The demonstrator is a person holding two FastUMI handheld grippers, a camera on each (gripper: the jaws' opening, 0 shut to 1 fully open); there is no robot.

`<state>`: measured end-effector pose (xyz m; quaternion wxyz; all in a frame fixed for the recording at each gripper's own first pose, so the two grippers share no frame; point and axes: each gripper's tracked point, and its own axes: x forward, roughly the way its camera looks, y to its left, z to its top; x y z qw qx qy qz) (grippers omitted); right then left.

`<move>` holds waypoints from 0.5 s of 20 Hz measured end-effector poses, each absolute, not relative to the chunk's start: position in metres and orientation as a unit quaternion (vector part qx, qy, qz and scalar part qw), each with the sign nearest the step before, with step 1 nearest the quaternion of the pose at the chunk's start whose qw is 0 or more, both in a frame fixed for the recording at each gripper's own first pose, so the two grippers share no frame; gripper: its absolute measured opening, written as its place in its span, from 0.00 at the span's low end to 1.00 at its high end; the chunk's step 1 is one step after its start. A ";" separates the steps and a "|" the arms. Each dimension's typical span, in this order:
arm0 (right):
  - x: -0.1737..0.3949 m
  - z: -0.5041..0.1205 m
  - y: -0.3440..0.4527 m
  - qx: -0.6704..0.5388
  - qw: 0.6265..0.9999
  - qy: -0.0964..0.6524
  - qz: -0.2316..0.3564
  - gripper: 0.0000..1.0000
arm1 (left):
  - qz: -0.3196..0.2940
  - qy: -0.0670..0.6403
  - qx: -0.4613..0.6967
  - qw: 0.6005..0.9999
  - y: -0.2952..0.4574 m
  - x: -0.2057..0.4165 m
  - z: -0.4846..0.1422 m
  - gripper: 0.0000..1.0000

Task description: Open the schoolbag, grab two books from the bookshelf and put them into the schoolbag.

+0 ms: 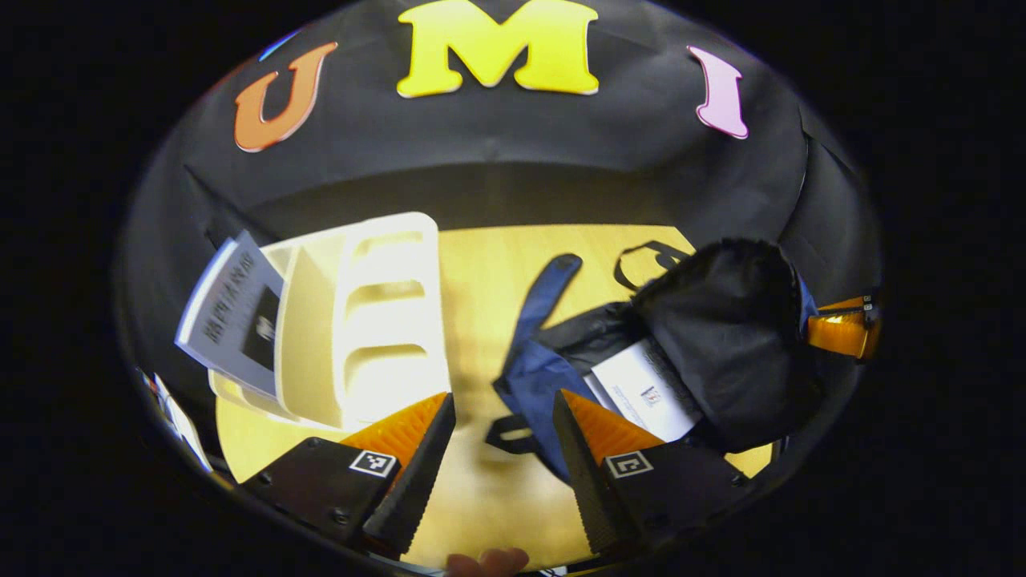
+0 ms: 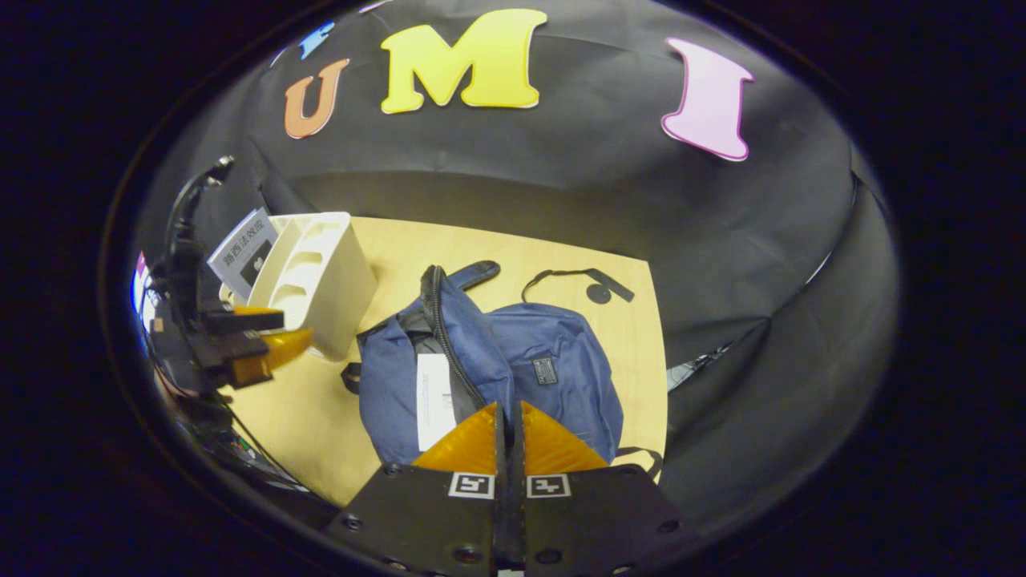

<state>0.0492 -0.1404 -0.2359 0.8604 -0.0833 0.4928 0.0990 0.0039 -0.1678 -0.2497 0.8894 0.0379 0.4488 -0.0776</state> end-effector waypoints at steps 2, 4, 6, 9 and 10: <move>0.046 -0.236 -0.136 -0.082 0.861 0.492 0.101 0.00 | -0.061 0.402 0.065 0.911 -0.135 0.020 -0.214 0.77; 0.043 -0.236 -0.131 -0.083 0.861 0.491 0.103 0.00 | -0.044 0.383 0.061 0.921 -0.108 0.025 -0.179 0.79; 0.041 -0.235 -0.128 -0.085 0.861 0.490 0.104 0.00 | -0.026 0.386 0.042 0.921 -0.079 0.024 -0.158 0.81; 0.040 -0.234 -0.125 -0.081 0.863 0.488 0.101 0.00 | 0.007 0.381 0.045 0.923 -0.025 0.030 -0.139 0.85; 0.040 -0.234 -0.124 -0.080 0.863 0.489 0.100 0.00 | 0.017 0.379 0.052 0.924 -0.006 0.032 -0.131 0.90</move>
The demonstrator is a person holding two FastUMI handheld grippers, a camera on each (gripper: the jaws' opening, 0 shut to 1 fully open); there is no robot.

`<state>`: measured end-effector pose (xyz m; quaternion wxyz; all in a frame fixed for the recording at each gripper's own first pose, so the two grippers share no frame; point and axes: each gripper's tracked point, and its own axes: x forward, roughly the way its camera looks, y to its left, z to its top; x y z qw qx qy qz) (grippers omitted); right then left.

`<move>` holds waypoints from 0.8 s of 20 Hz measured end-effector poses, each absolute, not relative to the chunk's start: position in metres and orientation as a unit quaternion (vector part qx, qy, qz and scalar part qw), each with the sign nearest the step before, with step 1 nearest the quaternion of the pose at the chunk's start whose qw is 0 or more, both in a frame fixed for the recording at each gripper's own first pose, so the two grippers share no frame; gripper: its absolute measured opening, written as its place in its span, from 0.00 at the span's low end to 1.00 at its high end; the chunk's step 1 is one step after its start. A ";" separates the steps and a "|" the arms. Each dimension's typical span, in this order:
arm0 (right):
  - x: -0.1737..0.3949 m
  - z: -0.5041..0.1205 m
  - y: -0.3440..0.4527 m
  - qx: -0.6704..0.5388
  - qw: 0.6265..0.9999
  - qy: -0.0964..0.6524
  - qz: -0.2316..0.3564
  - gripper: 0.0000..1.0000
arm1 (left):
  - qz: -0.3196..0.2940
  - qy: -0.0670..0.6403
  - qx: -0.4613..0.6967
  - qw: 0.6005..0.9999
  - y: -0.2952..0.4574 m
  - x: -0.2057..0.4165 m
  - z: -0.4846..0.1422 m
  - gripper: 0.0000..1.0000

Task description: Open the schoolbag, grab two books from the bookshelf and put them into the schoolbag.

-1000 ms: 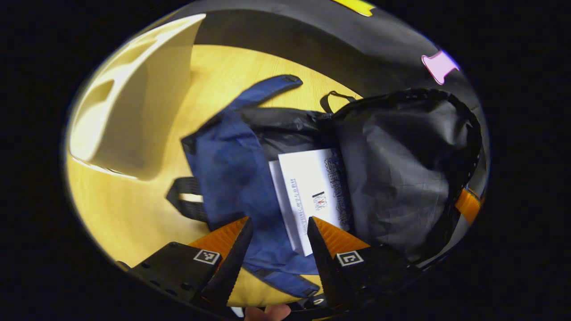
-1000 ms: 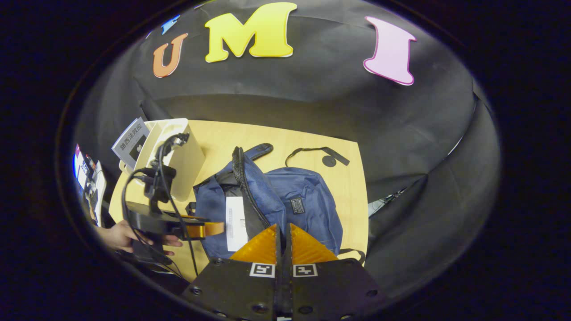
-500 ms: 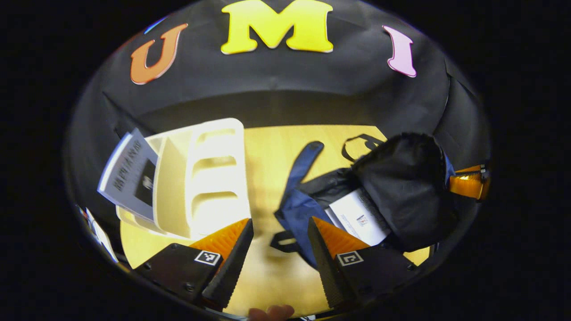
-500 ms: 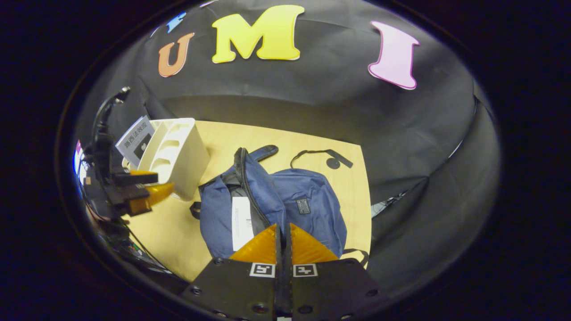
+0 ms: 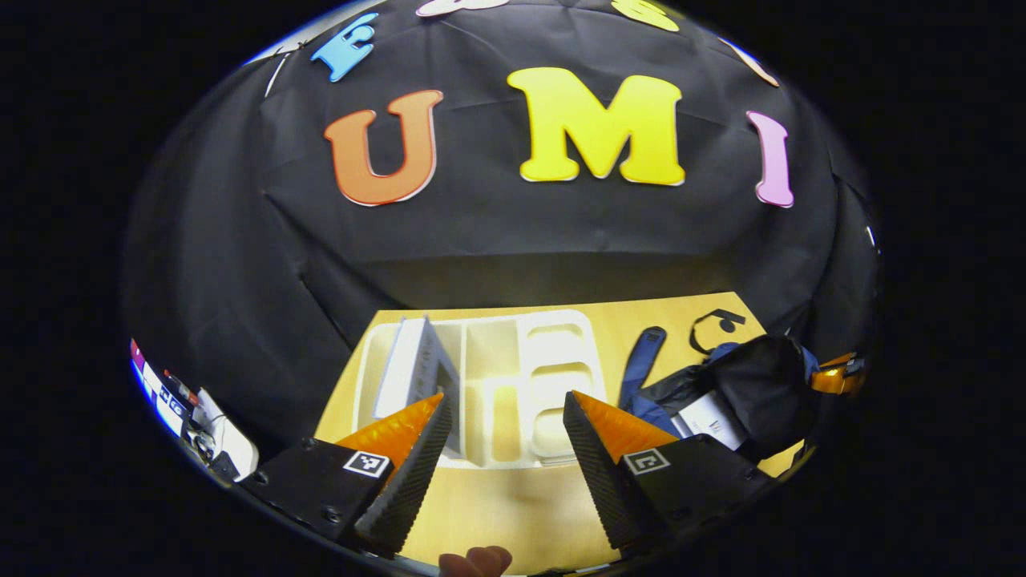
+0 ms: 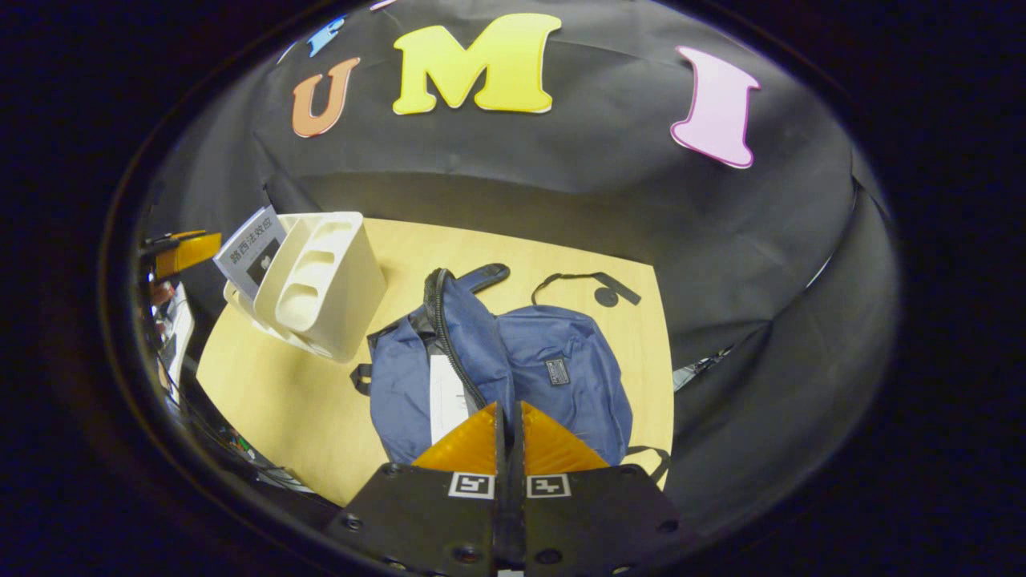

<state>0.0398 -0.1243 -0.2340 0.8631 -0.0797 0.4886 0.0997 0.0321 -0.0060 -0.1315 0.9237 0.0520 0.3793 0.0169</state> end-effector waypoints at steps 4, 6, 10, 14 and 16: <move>0.039 -0.232 -0.123 -0.077 0.865 0.487 0.092 0.00 | 0.033 0.378 0.049 0.924 0.048 0.052 -0.107 0.95; 0.037 -0.232 -0.122 -0.074 0.865 0.488 0.089 0.00 | 0.029 0.385 0.027 0.922 0.063 0.065 -0.100 0.95; 0.036 -0.232 -0.120 -0.073 0.866 0.489 0.083 0.00 | 0.014 0.425 0.010 0.905 0.086 0.088 -0.101 0.95; 0.036 -0.234 -0.123 -0.071 0.864 0.492 0.075 0.00 | -0.010 0.482 0.012 0.876 0.096 0.099 -0.123 0.95; 0.036 -0.235 -0.125 -0.069 0.864 0.494 0.070 0.00 | -0.024 0.507 0.015 0.862 0.092 0.103 -0.135 0.95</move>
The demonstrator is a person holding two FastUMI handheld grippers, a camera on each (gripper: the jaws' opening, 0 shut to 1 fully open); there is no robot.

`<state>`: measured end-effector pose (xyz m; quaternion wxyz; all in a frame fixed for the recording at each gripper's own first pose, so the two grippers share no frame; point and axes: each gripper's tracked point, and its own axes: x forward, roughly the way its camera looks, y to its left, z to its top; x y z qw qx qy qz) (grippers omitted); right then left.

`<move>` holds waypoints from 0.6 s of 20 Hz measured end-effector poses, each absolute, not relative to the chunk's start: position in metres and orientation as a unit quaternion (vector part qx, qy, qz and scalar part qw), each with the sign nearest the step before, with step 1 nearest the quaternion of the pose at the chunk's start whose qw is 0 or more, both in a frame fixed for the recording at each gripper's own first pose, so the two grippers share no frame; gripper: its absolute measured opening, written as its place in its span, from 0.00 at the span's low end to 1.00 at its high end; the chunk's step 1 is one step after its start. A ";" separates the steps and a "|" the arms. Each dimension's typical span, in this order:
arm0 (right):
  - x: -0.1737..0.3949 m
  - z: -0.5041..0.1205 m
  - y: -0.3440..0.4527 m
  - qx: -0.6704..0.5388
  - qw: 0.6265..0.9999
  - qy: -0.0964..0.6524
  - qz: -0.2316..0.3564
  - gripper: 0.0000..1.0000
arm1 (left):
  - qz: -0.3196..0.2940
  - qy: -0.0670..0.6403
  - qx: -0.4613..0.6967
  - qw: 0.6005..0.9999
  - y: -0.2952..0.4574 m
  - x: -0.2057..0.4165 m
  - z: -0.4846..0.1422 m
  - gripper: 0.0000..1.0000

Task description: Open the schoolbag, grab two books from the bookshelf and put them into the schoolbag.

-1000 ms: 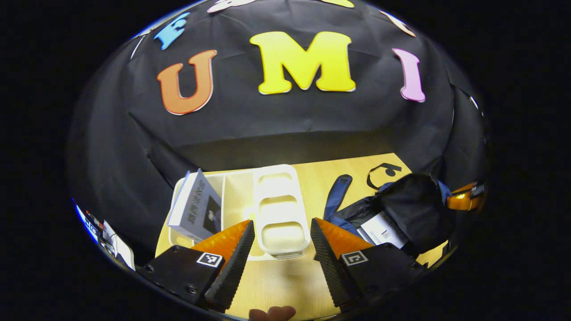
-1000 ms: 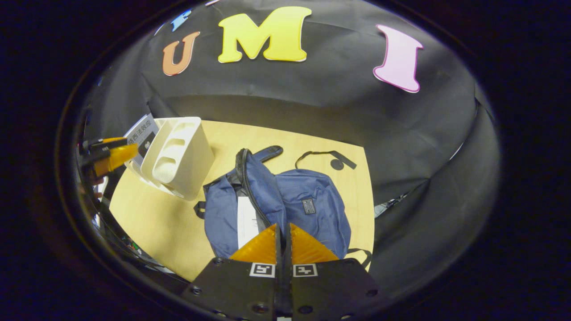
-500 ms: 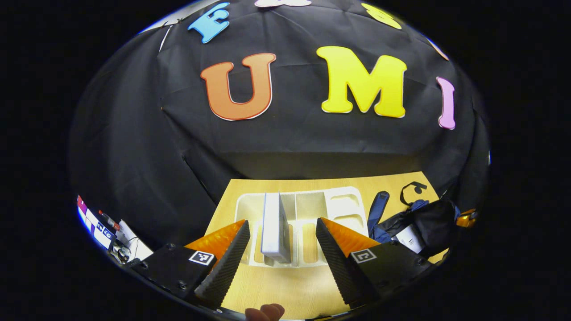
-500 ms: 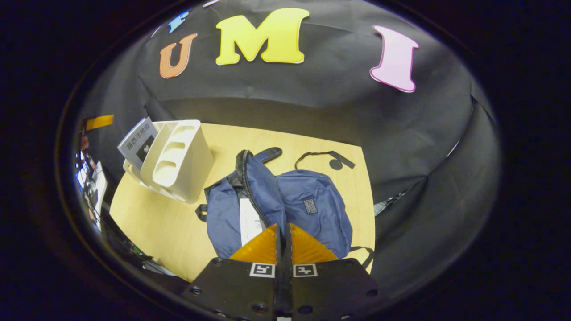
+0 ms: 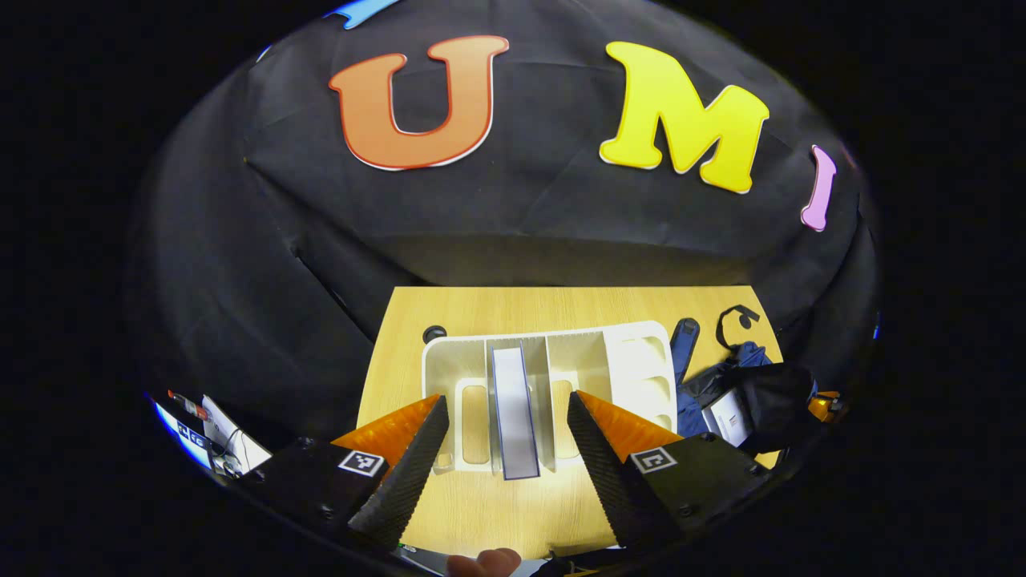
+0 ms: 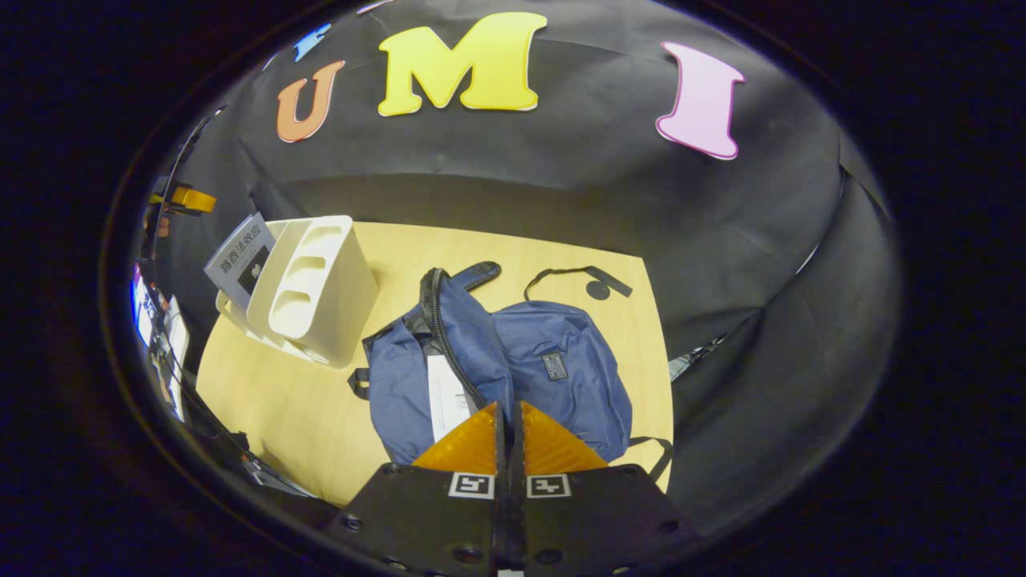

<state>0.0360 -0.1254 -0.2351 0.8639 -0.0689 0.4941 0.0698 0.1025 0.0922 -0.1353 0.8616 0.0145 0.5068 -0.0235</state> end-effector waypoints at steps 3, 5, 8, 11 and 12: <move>0.037 -0.238 -0.127 -0.066 0.862 0.498 0.063 0.00 | -0.043 0.544 0.000 0.838 0.081 0.103 -0.158 0.95; 0.039 -0.238 -0.127 -0.065 0.861 0.500 0.061 0.00 | -0.056 0.574 -0.008 0.817 0.076 0.100 -0.175 0.95; 0.038 -0.240 -0.126 -0.068 0.859 0.503 0.061 0.00 | -0.058 0.614 -0.023 0.787 0.072 0.094 -0.196 0.96; 0.040 -0.241 -0.127 -0.070 0.859 0.504 0.060 0.00 | -0.056 0.637 -0.024 0.768 0.075 0.094 -0.210 0.95; 0.040 -0.241 -0.128 -0.070 0.858 0.505 0.058 0.00 | -0.055 0.646 -0.022 0.761 0.078 0.092 -0.215 0.95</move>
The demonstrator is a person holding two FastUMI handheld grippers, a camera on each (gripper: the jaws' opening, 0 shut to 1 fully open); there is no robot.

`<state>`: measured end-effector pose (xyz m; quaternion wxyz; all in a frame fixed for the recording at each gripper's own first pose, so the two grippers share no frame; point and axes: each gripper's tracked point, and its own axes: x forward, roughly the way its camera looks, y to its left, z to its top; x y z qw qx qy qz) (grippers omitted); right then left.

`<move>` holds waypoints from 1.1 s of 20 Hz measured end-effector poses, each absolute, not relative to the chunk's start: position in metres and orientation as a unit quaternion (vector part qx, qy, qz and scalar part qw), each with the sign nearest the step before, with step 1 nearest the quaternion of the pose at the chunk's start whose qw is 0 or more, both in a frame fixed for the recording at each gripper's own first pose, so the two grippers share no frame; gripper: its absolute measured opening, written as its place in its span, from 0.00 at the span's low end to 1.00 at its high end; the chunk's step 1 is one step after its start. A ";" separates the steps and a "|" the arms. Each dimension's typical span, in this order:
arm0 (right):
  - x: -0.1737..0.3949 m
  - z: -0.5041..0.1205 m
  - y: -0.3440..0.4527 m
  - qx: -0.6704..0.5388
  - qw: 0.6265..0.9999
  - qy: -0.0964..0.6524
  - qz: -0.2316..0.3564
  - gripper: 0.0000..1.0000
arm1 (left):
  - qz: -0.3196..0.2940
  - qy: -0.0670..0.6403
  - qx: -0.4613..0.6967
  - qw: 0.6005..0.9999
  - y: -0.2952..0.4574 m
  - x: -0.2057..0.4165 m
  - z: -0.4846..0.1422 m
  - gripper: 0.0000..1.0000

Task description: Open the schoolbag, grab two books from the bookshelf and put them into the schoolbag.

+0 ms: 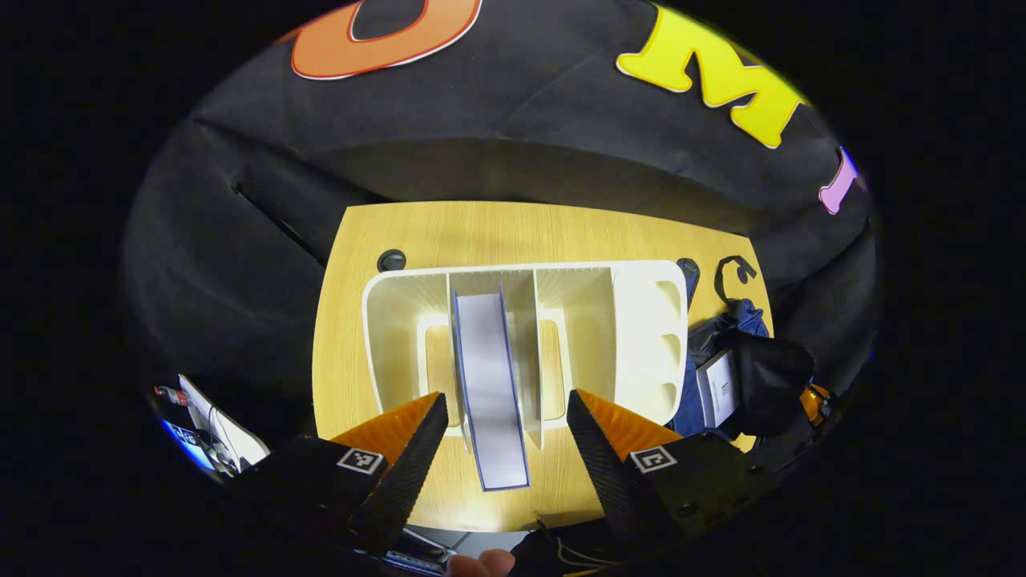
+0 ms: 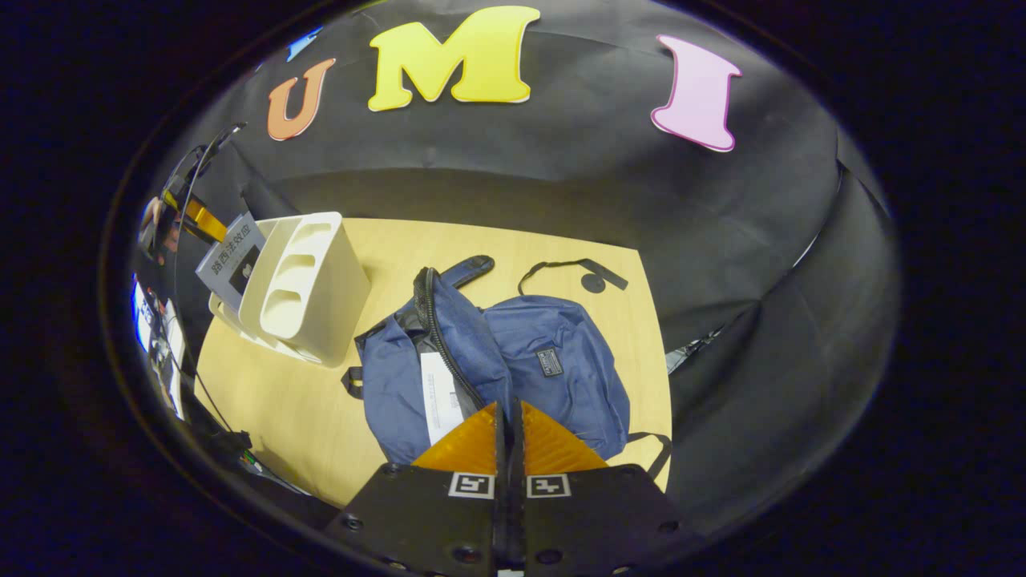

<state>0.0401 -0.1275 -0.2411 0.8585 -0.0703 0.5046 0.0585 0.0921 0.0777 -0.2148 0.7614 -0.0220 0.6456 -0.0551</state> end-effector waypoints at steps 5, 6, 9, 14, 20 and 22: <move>0.043 -0.242 -0.130 -0.070 0.857 0.507 0.055 0.00 | -0.045 0.690 -0.021 0.722 0.080 0.079 -0.234 0.96; 0.042 -0.242 -0.131 -0.070 0.857 0.507 0.055 0.03 | -0.042 0.697 -0.024 0.715 0.081 0.077 -0.239 0.93; 0.043 -0.243 -0.131 -0.073 0.856 0.508 0.057 0.00 | -0.031 0.710 -0.028 0.703 0.084 0.076 -0.248 0.96; 0.045 -0.243 -0.131 -0.074 0.857 0.508 0.057 0.00 | -0.010 0.723 -0.008 0.691 0.095 0.072 -0.258 0.86; 0.045 -0.244 -0.132 -0.074 0.856 0.508 0.056 0.00 | -0.002 0.739 -0.035 0.673 0.089 0.064 -0.266 0.62; 0.044 -0.243 -0.133 -0.076 0.856 0.508 0.057 0.00 | 0.002 0.742 -0.042 0.669 0.089 0.063 -0.267 0.54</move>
